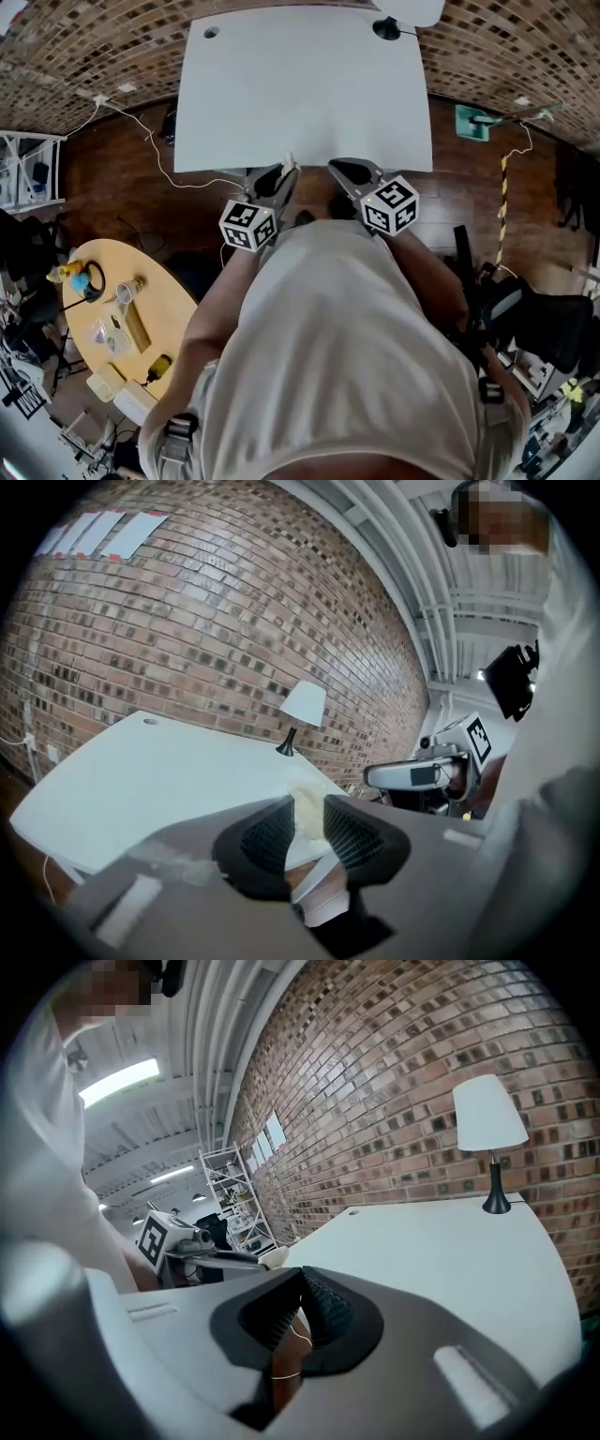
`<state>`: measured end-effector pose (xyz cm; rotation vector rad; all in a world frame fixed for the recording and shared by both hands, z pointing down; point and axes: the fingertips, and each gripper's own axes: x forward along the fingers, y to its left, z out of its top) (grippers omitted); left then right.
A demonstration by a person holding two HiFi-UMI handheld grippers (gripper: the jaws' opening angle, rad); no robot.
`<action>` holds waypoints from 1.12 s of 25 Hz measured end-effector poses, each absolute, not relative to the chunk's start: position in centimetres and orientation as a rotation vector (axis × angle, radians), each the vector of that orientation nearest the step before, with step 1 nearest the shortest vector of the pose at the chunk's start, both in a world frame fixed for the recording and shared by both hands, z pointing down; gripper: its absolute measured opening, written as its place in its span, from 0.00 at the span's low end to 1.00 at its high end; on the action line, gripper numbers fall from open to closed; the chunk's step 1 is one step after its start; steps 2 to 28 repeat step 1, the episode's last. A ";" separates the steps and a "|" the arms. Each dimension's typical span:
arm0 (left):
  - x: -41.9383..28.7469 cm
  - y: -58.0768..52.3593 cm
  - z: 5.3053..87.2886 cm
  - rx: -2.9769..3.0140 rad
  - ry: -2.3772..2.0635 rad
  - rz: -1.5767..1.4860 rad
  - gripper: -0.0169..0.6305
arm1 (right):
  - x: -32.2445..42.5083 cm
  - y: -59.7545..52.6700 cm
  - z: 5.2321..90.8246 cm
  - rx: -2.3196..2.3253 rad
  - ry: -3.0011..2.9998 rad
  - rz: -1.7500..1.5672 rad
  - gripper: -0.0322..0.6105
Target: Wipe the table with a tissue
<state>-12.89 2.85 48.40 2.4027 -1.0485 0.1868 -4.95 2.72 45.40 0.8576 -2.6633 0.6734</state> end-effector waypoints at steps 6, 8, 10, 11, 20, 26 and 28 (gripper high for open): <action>-13.0 3.3 48.4 2.401 -1.031 0.190 0.19 | -5.2 3.1 45.6 0.866 -2.652 0.688 0.06; -13.0 3.3 48.4 2.401 -1.031 0.190 0.19 | -5.2 3.1 45.6 0.866 -2.652 0.688 0.06; -13.0 3.3 48.4 2.401 -1.031 0.190 0.19 | -5.2 3.1 45.6 0.866 -2.652 0.688 0.06; -13.0 3.3 48.4 2.401 -1.031 0.190 0.19 | -5.2 3.1 45.6 0.866 -2.652 0.688 0.06; -13.0 3.3 48.4 2.401 -1.031 0.190 0.19 | -5.2 3.1 45.6 0.866 -2.652 0.688 0.06; -13.0 3.3 48.4 2.401 -1.031 0.190 0.19 | -5.2 3.1 45.6 0.866 -2.652 0.688 0.06; -13.0 3.3 48.4 2.401 -1.031 0.190 0.19 | -5.2 3.1 45.6 0.866 -2.652 0.688 0.06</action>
